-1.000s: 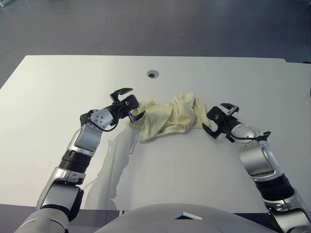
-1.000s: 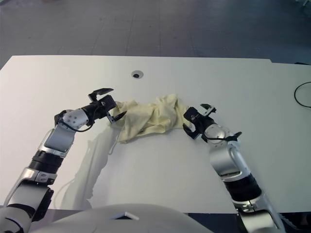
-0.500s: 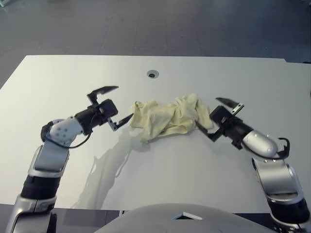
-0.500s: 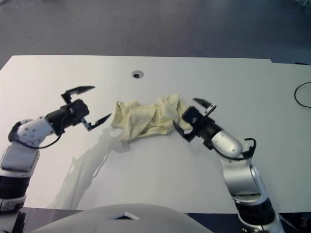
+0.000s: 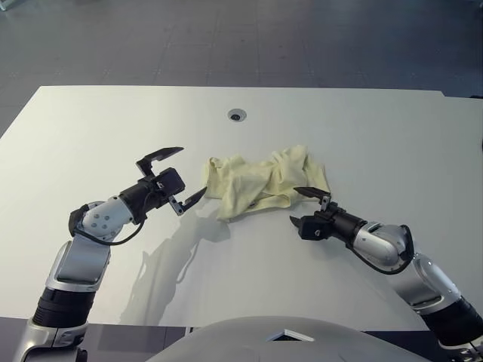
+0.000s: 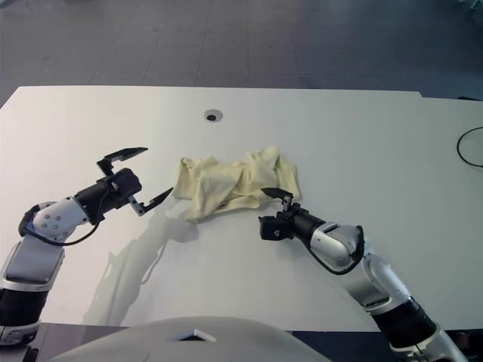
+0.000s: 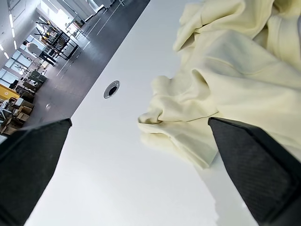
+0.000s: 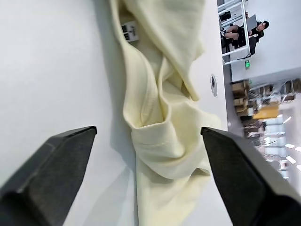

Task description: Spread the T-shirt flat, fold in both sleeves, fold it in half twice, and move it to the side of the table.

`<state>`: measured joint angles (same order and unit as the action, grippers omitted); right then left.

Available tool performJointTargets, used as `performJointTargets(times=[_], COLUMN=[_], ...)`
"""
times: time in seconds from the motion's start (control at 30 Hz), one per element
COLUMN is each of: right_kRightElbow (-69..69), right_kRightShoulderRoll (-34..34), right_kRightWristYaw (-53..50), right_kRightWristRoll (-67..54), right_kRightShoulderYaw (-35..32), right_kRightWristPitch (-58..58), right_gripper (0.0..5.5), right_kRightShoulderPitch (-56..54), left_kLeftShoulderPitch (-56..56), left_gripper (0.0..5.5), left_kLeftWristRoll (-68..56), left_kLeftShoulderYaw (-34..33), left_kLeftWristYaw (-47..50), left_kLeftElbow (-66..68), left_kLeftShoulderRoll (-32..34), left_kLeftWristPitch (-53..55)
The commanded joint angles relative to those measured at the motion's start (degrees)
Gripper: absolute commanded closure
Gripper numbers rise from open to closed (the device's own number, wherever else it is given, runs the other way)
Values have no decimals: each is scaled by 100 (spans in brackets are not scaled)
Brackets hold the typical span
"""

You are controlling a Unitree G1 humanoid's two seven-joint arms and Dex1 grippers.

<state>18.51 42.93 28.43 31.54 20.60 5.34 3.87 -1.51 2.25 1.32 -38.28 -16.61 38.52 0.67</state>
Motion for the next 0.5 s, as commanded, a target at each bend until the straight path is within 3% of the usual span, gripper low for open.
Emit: performJointTargets(times=[0.03, 0.33, 0.5], right_kRightElbow=[-515, -1170, -962], right_kRightShoulderRoll=[-54, -412, -477], right_kRightWristYaw=[-201, -294, -135], right_kRightWristRoll=[407, 630, 94], right_kRightShoulderYaw=[139, 314, 82], right_kRightWristPitch=[377, 683, 863], right_gripper=[215, 376, 449], right_kRightShoulderPitch=[-253, -723, -761], left_kLeftShoulderPitch=[77, 115, 33], left_gripper=[10, 10, 10], left_kLeftWristRoll=[70, 61, -114], left_kLeftShoulderYaw=[54, 76, -101], left_kLeftWristYaw=[20, 51, -9], left_kLeftElbow=[107, 228, 242], left_kLeftShoulderRoll=[-7, -9, 53], left_kLeftWristPitch=[-18, -52, -224])
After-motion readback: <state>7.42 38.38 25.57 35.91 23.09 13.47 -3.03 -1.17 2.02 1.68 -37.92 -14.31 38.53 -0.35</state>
